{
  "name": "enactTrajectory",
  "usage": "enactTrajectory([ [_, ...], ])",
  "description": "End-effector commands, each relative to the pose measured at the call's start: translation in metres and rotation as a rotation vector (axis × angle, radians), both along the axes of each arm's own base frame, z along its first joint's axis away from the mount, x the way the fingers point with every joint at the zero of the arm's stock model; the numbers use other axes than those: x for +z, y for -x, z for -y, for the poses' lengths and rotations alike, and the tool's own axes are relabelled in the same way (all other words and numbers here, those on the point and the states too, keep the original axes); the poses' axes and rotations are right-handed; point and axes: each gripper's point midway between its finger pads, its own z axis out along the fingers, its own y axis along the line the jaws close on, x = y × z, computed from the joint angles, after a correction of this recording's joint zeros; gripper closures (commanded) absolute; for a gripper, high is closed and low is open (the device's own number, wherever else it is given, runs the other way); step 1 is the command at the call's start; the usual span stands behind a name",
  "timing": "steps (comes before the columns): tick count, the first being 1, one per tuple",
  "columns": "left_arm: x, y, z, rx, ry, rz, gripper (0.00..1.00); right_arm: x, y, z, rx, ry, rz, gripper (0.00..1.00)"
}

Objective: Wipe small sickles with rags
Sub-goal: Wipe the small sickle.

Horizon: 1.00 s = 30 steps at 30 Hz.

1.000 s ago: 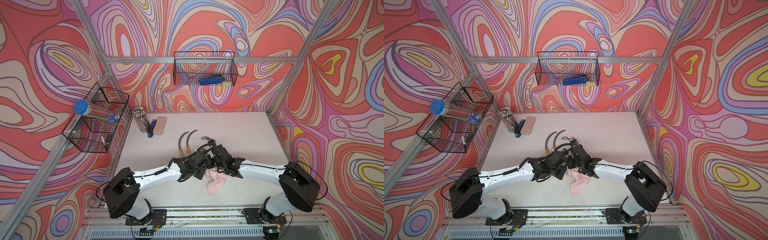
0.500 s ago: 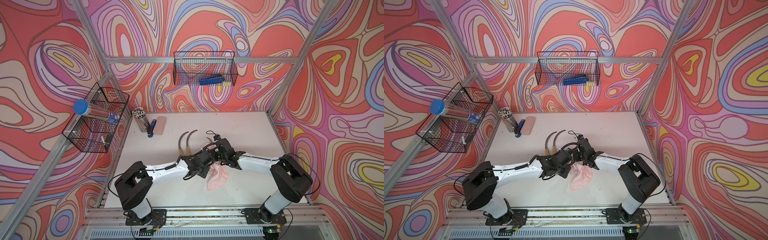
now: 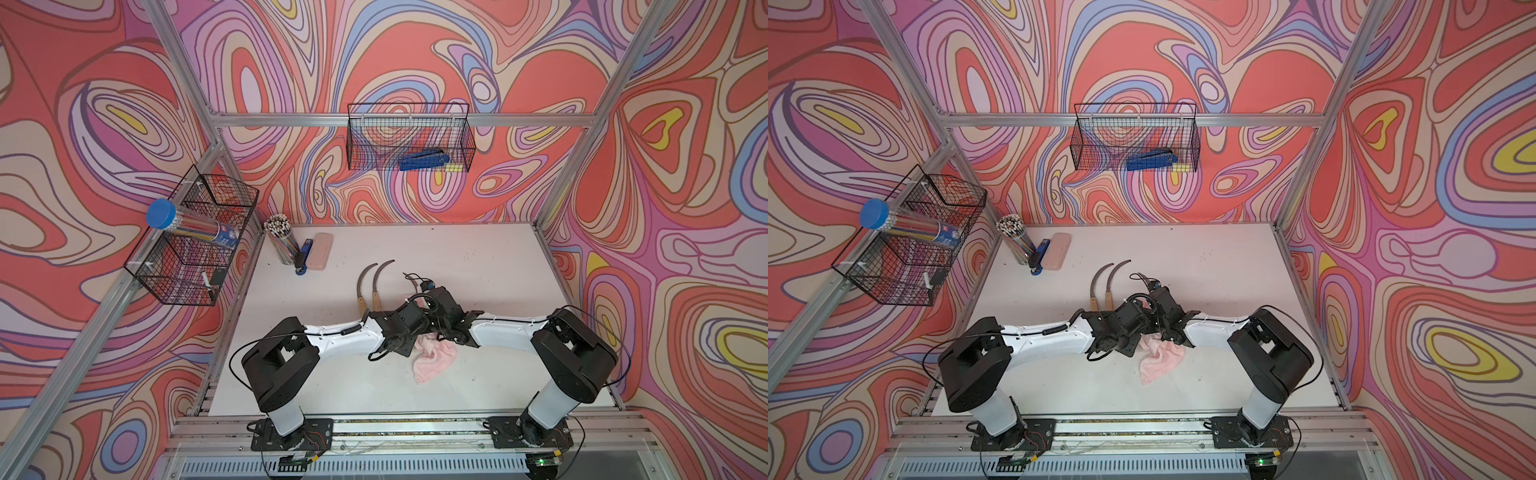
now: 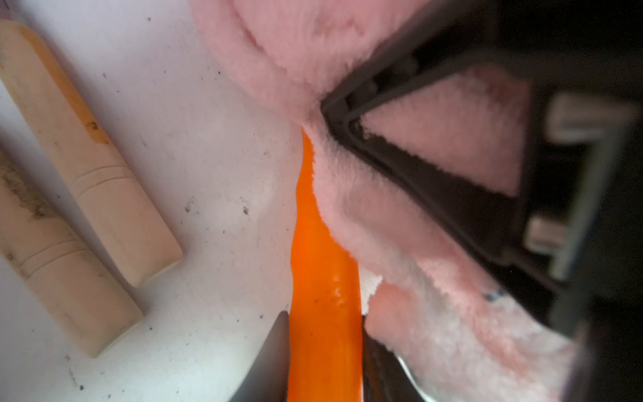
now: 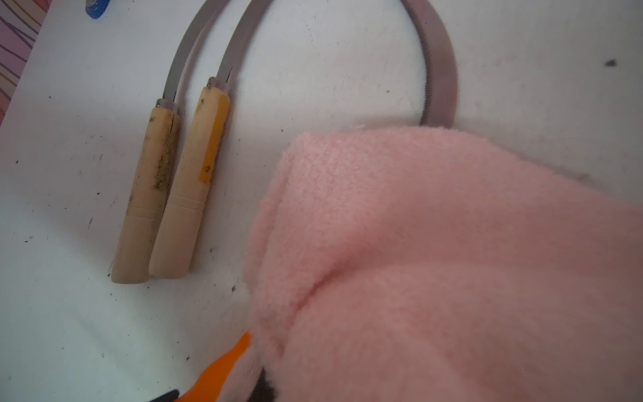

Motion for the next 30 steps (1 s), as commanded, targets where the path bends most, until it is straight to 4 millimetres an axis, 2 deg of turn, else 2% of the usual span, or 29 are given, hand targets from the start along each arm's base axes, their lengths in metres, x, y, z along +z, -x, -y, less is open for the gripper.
enactTrajectory([
  [1,0.007,-0.003,0.024,-0.024,0.091,0.012,1.00,0.003,0.024,-0.037,0.118,-0.106,-0.035,1.00],
  [5,0.012,0.001,0.031,-0.051,0.147,0.005,1.00,-0.004,0.023,-0.042,0.124,-0.121,-0.053,1.00],
  [8,0.015,0.003,0.030,-0.053,0.153,0.006,1.00,-0.011,0.012,-0.034,0.083,-0.087,-0.058,1.00],
  [10,0.016,0.003,0.029,-0.053,0.154,0.009,1.00,-0.011,-0.001,-0.024,0.042,-0.077,-0.049,1.00],
  [11,0.016,0.004,0.028,-0.053,0.155,0.009,1.00,-0.023,-0.007,-0.014,0.010,-0.045,-0.068,1.00],
  [12,0.017,0.005,0.028,-0.054,0.157,0.008,1.00,-0.025,-0.014,-0.006,-0.019,-0.021,-0.066,1.00],
  [15,0.018,0.007,0.028,-0.059,0.167,0.005,1.00,-0.026,-0.032,0.015,-0.085,0.053,-0.035,1.00],
  [20,0.022,0.009,0.028,-0.064,0.179,0.002,1.00,-0.010,-0.051,0.028,-0.120,0.134,0.021,1.00],
  [30,0.028,0.012,0.022,-0.057,0.187,0.013,1.00,0.014,-0.069,0.035,-0.130,0.177,0.057,1.00],
])
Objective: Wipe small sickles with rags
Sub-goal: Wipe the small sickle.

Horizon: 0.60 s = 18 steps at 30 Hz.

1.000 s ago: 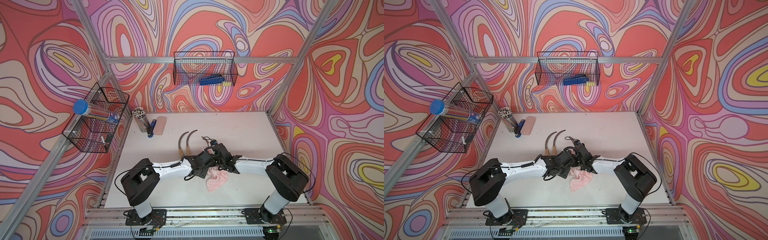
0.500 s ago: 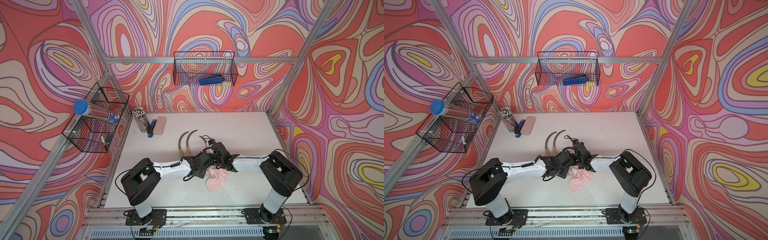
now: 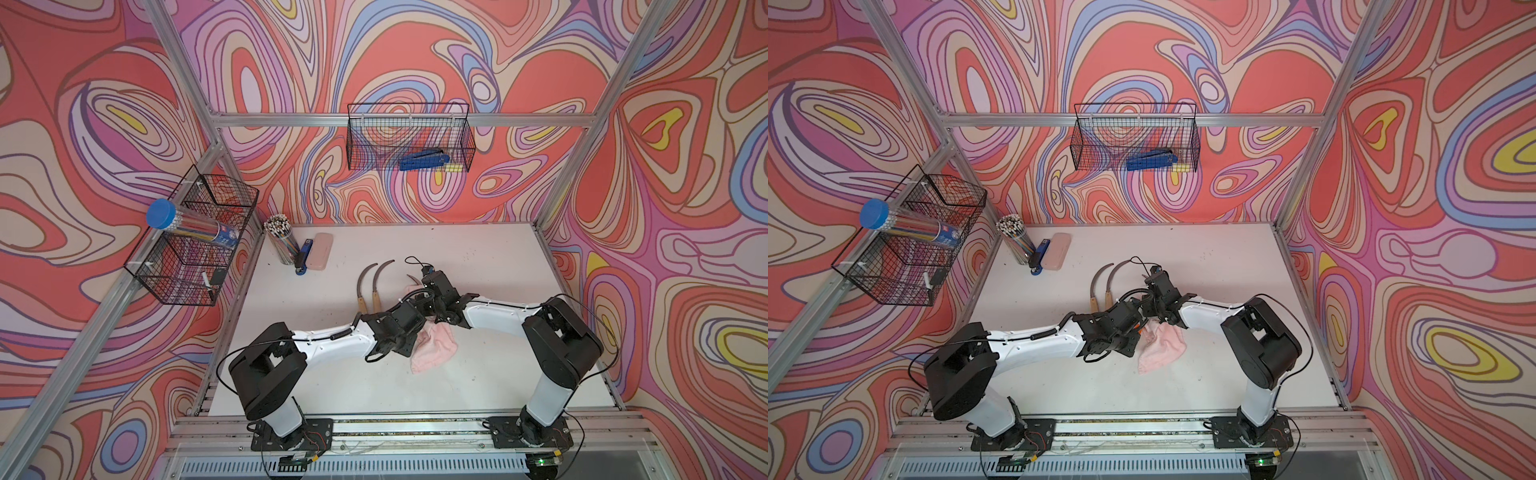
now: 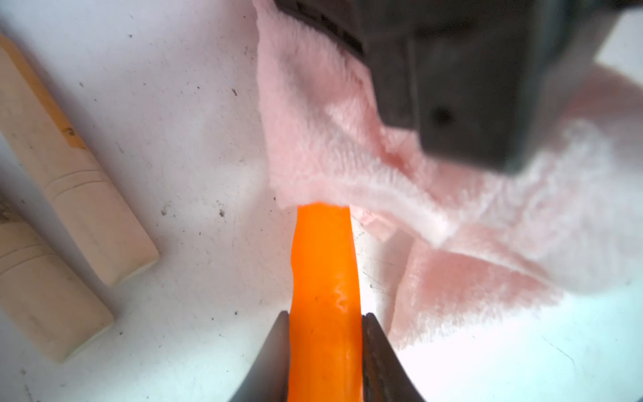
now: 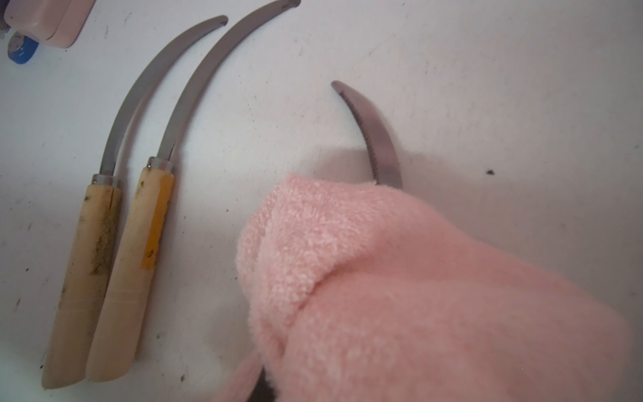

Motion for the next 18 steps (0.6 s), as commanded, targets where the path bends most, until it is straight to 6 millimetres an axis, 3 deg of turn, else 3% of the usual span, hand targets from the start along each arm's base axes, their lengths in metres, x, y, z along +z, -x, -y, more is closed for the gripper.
enactTrajectory([
  [1,0.011,0.004,0.011,-0.044,0.047,0.020,1.00,0.004,-0.005,0.003,0.003,0.021,0.005,1.00],
  [10,0.005,-0.003,0.014,-0.030,0.021,0.017,1.00,0.019,0.061,-0.064,0.173,-0.099,0.006,1.00],
  [13,0.003,-0.005,0.013,-0.021,0.018,0.016,1.00,0.024,0.072,-0.064,0.182,-0.156,0.009,1.00],
  [18,0.006,-0.005,0.013,-0.020,0.024,0.014,1.00,0.031,0.070,-0.048,0.133,-0.131,0.046,1.00],
])
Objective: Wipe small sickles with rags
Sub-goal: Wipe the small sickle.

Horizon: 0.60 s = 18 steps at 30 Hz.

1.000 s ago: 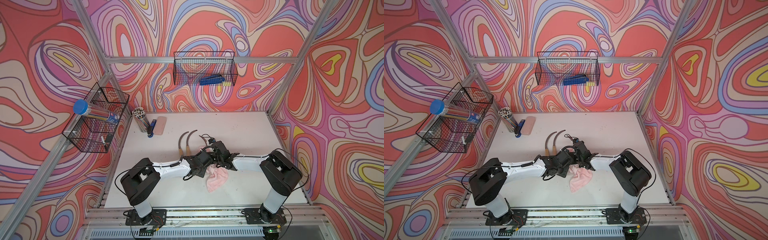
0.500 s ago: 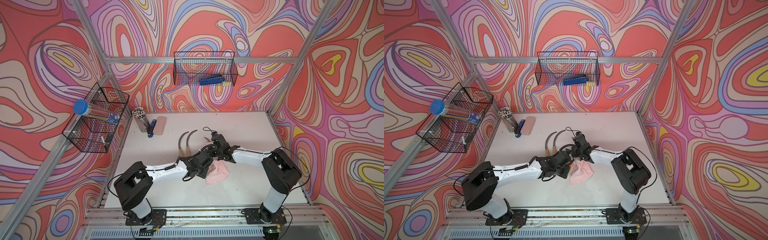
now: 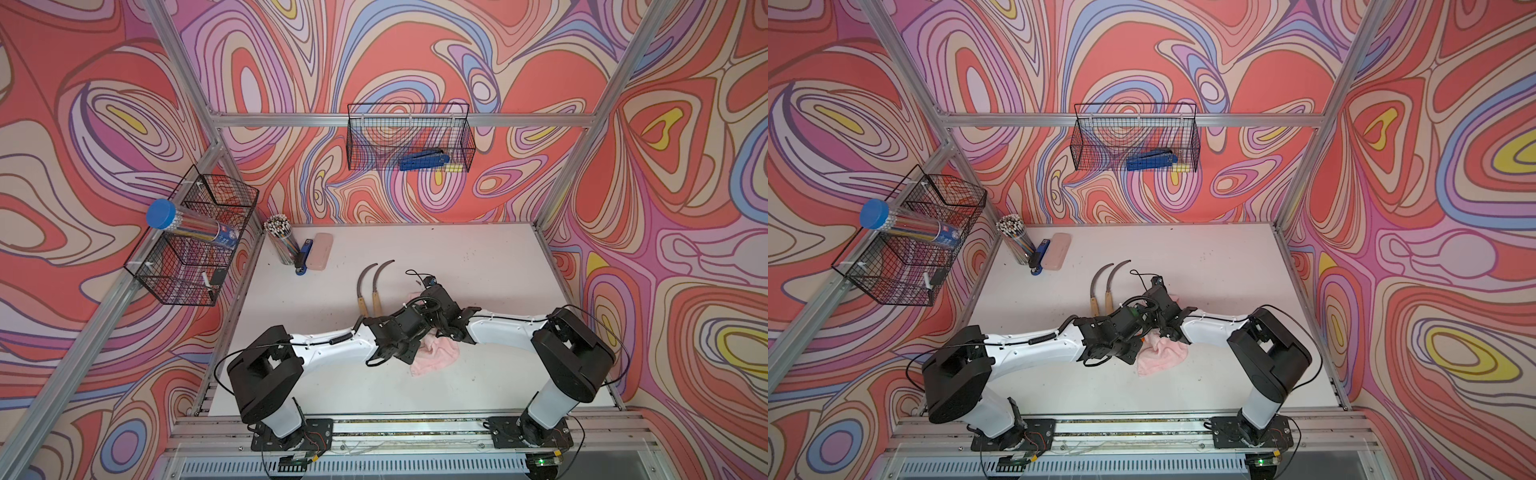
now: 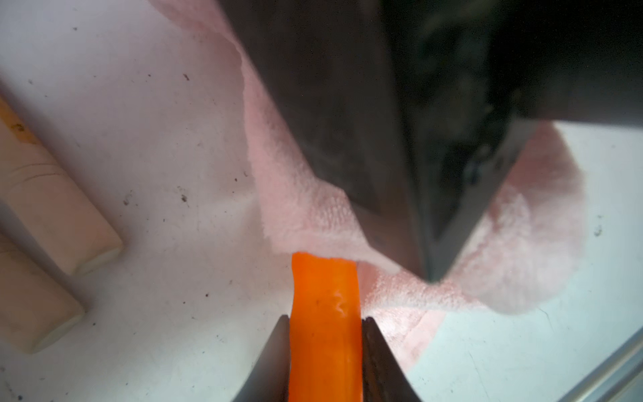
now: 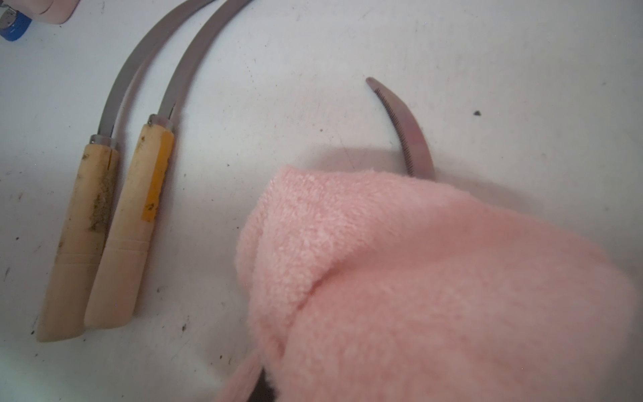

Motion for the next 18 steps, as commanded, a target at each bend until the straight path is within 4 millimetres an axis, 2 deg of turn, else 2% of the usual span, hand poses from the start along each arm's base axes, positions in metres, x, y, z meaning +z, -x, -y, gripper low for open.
enactTrajectory([
  [1,0.006,-0.022,0.005,0.061,0.046,0.033,1.00,0.034,0.025,-0.042,0.141,-0.131,0.023,1.00],
  [3,0.007,-0.022,0.003,0.064,0.049,0.037,1.00,0.034,0.016,-0.031,0.112,-0.144,0.019,1.00],
  [6,0.009,-0.020,0.001,0.065,0.053,0.041,1.00,0.032,-0.006,-0.003,0.061,-0.208,0.007,1.00],
  [9,0.008,-0.020,-0.001,0.067,0.048,0.041,1.00,0.033,-0.028,0.022,0.010,-0.175,0.046,1.00],
  [14,0.006,-0.021,0.001,0.067,0.039,0.038,1.00,0.050,-0.045,0.026,0.019,-0.159,0.086,1.00],
  [18,0.007,-0.020,0.000,0.065,0.039,0.036,1.00,0.069,-0.060,0.038,-0.013,-0.166,0.112,1.00],
])
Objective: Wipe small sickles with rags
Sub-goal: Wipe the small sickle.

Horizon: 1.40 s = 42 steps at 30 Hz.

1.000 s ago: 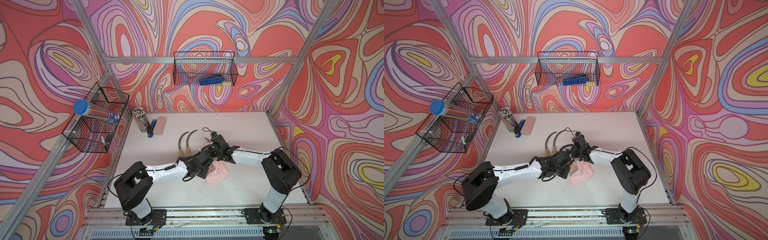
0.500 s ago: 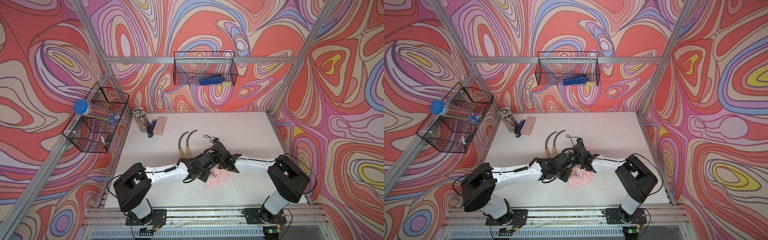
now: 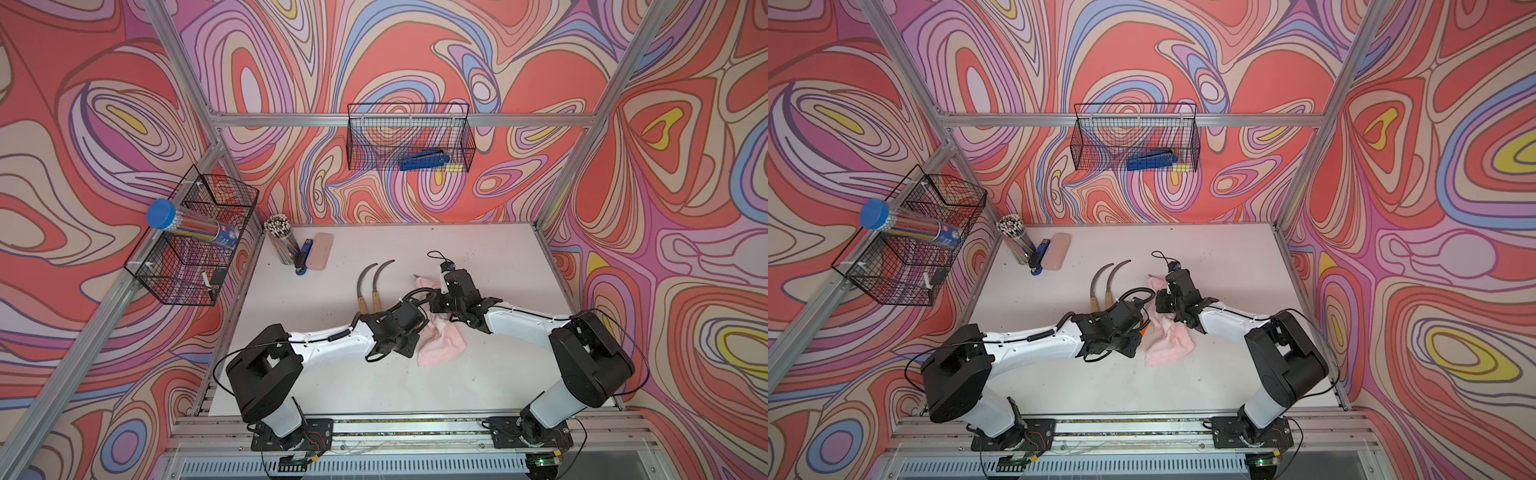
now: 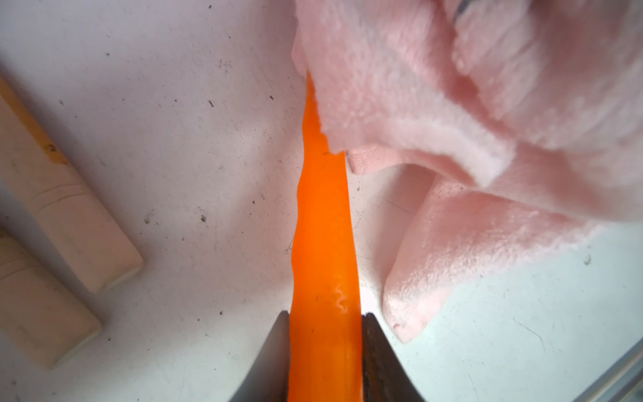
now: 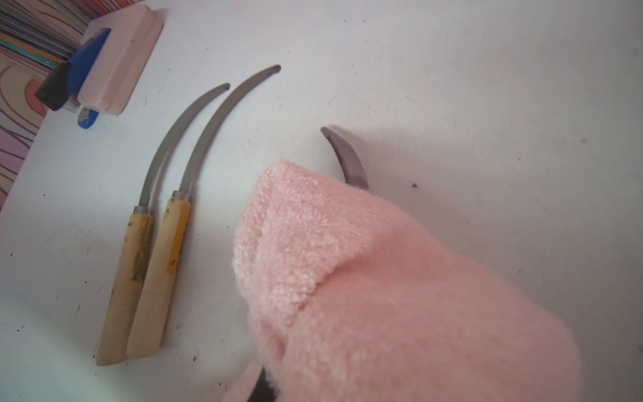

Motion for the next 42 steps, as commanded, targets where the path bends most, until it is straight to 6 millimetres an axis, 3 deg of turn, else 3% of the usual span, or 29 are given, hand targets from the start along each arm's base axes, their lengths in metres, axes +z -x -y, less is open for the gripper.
enactTrajectory([
  [1,0.002,-0.005,0.001,0.019,0.002,0.017,1.00,0.035,-0.021,0.009,-0.015,-0.023,0.073,1.00],
  [7,0.002,-0.005,-0.001,0.021,0.002,0.020,1.00,0.055,-0.053,0.038,-0.099,0.012,0.098,1.00],
  [12,0.000,-0.004,0.000,0.016,-0.003,0.010,1.00,0.053,-0.087,0.035,-0.100,0.106,0.072,1.00],
  [17,0.000,-0.004,0.001,0.012,0.001,0.012,1.00,0.022,-0.123,0.021,-0.071,0.192,-0.011,1.00],
  [22,0.000,-0.005,0.001,0.011,-0.005,0.013,1.00,-0.036,-0.141,0.004,-0.012,0.369,-0.109,1.00],
  [25,0.000,-0.006,0.001,0.013,-0.012,0.015,1.00,-0.067,-0.141,-0.003,0.016,0.422,-0.165,1.00],
  [29,-0.002,-0.008,0.000,0.018,-0.019,0.015,1.00,-0.090,-0.135,-0.001,0.017,0.429,-0.208,1.00],
  [42,-0.008,-0.016,-0.006,0.061,-0.031,0.005,1.00,-0.099,-0.084,0.020,-0.056,0.406,-0.233,1.00],
])
